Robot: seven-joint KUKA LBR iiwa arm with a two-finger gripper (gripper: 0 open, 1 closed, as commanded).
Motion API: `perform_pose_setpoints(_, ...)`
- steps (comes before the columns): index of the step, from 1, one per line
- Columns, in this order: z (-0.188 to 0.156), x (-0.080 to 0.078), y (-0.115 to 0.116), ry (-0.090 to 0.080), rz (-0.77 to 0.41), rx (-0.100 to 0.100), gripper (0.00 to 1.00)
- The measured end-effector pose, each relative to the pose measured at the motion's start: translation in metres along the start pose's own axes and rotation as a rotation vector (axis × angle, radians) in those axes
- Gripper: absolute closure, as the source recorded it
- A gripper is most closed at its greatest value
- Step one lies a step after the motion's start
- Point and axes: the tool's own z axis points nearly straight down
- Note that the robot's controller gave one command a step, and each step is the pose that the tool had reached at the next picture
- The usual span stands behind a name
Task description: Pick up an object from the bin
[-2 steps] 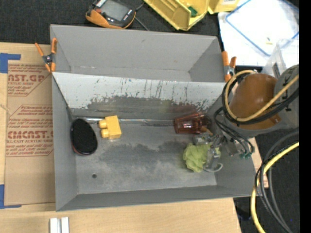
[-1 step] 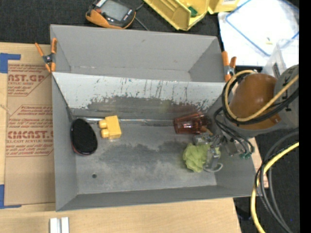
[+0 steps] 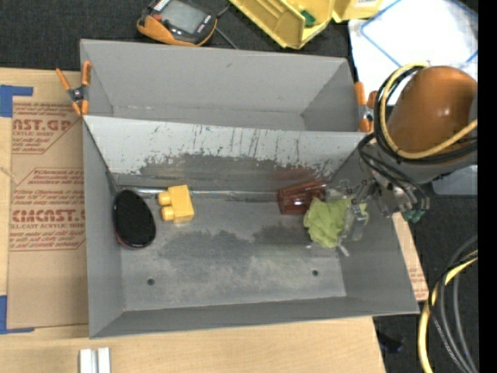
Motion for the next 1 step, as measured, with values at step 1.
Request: perform_pose_setpoints(1, -0.0210, 0.0065, -0.0022, -0.002, -0.009, 0.000, 1.00)
